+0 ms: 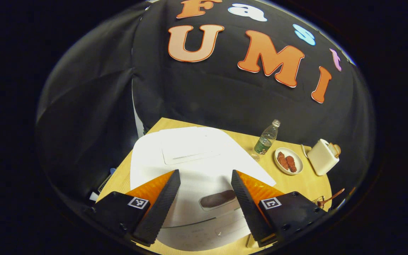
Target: Close the left gripper, press the button to open the rice cooker; take a wooden spoon from the chopstick holder with the right hand, scoop a spoonful of rice and pour it into the rice cooker, then put the wooden spoon back into the chopstick holder.
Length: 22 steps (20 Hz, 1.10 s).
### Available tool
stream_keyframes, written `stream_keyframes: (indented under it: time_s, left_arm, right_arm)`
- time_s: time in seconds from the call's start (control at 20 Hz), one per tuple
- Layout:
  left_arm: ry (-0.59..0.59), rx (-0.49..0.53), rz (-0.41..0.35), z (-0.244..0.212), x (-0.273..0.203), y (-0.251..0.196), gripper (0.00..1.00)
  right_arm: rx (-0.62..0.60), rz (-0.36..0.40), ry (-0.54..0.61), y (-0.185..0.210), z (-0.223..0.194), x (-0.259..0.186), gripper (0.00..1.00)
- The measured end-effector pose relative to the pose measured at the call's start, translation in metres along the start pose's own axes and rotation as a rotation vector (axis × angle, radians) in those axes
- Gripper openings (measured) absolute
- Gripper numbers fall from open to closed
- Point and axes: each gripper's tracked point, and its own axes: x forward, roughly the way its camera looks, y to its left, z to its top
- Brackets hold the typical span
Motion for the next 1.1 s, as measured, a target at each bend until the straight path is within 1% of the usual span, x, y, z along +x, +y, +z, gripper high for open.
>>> stream_keyframes:
  time_s: [0.15,0.25,0.4,0.45,0.7,0.8,0.85,0.9,0.95,1.1]
  left_arm:
    - [0.008,0.058,0.027,0.004,0.015,0.000,0.98]
    - [0.026,0.085,0.030,-0.001,0.021,0.001,0.99]
    - [0.038,0.081,0.035,-0.008,0.021,0.001,0.99]
    - [0.013,0.069,0.029,-0.006,0.022,0.001,0.99]
    - [-0.006,0.100,0.001,-0.002,0.018,0.000,1.00]
    - [0.014,0.113,0.009,-0.006,0.008,0.004,0.99]
    - [-0.006,0.109,0.009,0.000,-0.002,0.006,0.97]
    - [-0.040,0.101,0.013,0.011,-0.011,0.009,0.99]
    - [-0.074,0.084,0.015,0.022,-0.026,0.013,0.97]
    - [-0.170,0.016,-0.024,0.060,-0.074,0.012,0.97]
  right_arm:
    - [0.011,-0.004,0.017,-0.003,-0.005,0.005,0.95]
    - [0.016,-0.008,0.020,-0.004,-0.005,0.008,0.95]
    - [0.014,-0.019,0.020,-0.006,-0.005,0.013,0.95]
    - [0.011,-0.023,0.020,-0.006,-0.005,0.015,0.95]
    - [-0.007,-0.023,0.008,-0.002,0.000,0.016,0.95]
    - [-0.014,-0.020,-0.005,-0.001,0.009,0.014,0.95]
    - [-0.022,-0.022,-0.018,-0.001,0.016,0.013,0.95]
    - [-0.032,-0.024,-0.032,-0.001,0.023,0.011,0.95]
    - [-0.039,-0.024,-0.048,0.000,0.032,0.008,0.95]
    - [-0.059,-0.019,-0.101,0.005,0.059,-0.003,0.95]
